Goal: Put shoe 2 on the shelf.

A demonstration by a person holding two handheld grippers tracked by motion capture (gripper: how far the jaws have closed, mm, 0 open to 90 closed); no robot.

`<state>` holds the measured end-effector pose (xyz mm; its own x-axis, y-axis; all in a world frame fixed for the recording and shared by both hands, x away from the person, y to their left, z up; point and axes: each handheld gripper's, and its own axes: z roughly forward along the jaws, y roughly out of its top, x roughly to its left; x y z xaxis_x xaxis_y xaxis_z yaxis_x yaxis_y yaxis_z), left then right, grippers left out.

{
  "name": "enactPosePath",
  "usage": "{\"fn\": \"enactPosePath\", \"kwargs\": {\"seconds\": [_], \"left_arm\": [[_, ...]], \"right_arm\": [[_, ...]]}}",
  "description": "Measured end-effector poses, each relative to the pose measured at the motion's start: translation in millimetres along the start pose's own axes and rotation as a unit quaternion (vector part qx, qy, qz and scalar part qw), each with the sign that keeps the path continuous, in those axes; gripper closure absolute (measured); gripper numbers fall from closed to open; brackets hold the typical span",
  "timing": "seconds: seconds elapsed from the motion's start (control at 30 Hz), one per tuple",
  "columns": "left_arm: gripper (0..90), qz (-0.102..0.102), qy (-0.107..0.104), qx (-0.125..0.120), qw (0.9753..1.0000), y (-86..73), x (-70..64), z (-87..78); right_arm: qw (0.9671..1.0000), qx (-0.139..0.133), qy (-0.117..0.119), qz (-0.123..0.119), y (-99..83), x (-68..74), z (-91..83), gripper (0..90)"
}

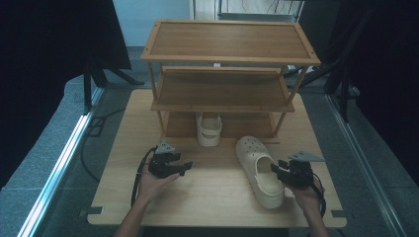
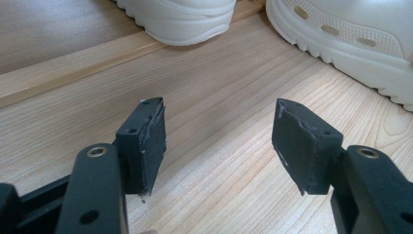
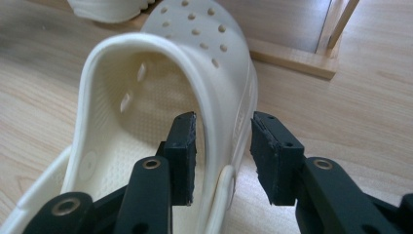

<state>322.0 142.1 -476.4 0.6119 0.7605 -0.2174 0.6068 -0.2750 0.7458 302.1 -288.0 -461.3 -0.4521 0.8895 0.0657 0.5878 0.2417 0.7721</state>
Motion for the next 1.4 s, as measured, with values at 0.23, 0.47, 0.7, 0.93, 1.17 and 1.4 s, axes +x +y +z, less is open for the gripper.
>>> {"fn": "enactPosePath", "kwargs": {"seconds": [0.23,0.47,0.7,0.93,1.17,1.4], "left_arm": [[37.4,0.000,-0.001,0.002,1.0000,-0.3,0.1,0.4],[37.3,0.001,0.000,0.001,1.0000,-0.3,-0.8,0.2],[37.2,0.000,0.002,0.001,1.0000,-0.2,0.5,0.2],[37.2,0.000,0.001,-0.001,1.0000,-0.1,0.0,-0.5],[37.2,0.000,0.001,-0.001,1.0000,-0.1,0.5,-0.9],[37.2,-0.001,0.000,-0.002,1.0000,-0.1,1.1,-1.3]], "right_arm": [[0.9997,0.025,-0.004,-0.002,1.3,3.5,13.8,71.1],[0.9992,0.021,-0.033,-0.003,0.1,5.1,16.0,79.4],[0.9994,-0.006,-0.030,0.017,-1.0,3.2,12.3,83.6],[0.9990,-0.026,-0.029,0.019,12.7,5.0,4.5,84.0],[0.9987,-0.035,-0.033,0.018,28.8,10.2,12.3,83.9],[0.9983,-0.037,-0.043,0.015,50.3,15.8,30.6,83.7]]}}
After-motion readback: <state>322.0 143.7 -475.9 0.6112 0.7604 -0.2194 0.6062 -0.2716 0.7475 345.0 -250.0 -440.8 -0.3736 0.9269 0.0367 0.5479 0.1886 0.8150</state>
